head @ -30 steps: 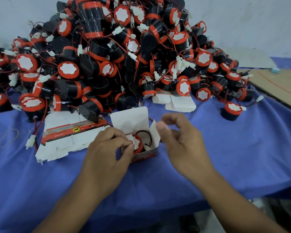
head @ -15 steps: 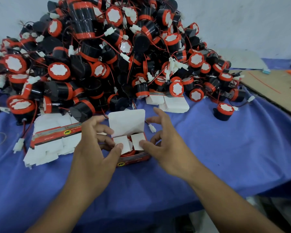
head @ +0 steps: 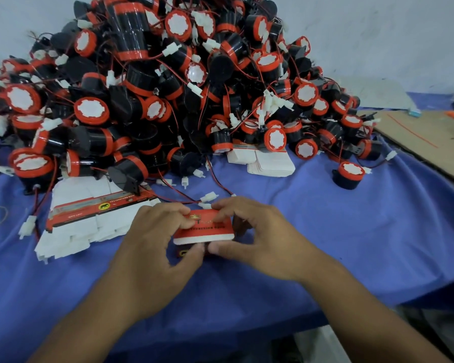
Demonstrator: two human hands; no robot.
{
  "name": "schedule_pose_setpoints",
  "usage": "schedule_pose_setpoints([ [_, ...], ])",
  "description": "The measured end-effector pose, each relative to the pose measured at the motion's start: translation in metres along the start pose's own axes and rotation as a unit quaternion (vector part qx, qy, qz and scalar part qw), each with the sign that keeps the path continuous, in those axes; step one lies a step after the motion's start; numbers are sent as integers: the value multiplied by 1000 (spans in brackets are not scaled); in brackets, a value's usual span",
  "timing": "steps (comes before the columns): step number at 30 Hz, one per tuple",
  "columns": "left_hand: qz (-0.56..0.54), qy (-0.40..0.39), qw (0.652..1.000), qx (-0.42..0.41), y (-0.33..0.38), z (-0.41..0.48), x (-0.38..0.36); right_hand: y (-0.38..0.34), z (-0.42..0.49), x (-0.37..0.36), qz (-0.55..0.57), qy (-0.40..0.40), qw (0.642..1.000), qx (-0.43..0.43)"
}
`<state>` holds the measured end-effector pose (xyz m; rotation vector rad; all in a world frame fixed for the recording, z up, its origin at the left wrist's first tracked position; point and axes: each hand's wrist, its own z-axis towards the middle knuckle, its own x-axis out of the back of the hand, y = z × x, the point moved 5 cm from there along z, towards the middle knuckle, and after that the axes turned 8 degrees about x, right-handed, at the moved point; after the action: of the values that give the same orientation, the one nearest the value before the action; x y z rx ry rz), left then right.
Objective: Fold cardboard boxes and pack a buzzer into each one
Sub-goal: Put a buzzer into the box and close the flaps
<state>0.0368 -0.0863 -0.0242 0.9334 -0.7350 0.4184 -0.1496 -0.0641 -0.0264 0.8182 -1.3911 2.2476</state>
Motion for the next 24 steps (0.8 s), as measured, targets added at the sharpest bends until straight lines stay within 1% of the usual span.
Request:
schedule_pose_setpoints([
  [2,30,-22,999,-12,0,-2,-3,-1,-2,1,-15,-16,1000,1],
  [3,27,-35,999,-8,-1,-2,-3,-1,-2,2,-21,-15,1000,5],
  [7,-24,-61,998,-3,-5,-1,-1,-3,1,4,-28,-18,999,27],
  [9,-23,-69,997,-9,-5,0,0,-7,2,3,-33,-22,998,47],
  [14,-12,-63,998,-23,-2,3,0,-15,2,0,-80,-31,992,92],
  [19,-6,-68,998,-16,-2,5,0,-15,4,-3,-106,-47,990,78],
  [24,-14,-55,998,3,-2,5,2,-18,4,-2,-109,-41,989,88],
])
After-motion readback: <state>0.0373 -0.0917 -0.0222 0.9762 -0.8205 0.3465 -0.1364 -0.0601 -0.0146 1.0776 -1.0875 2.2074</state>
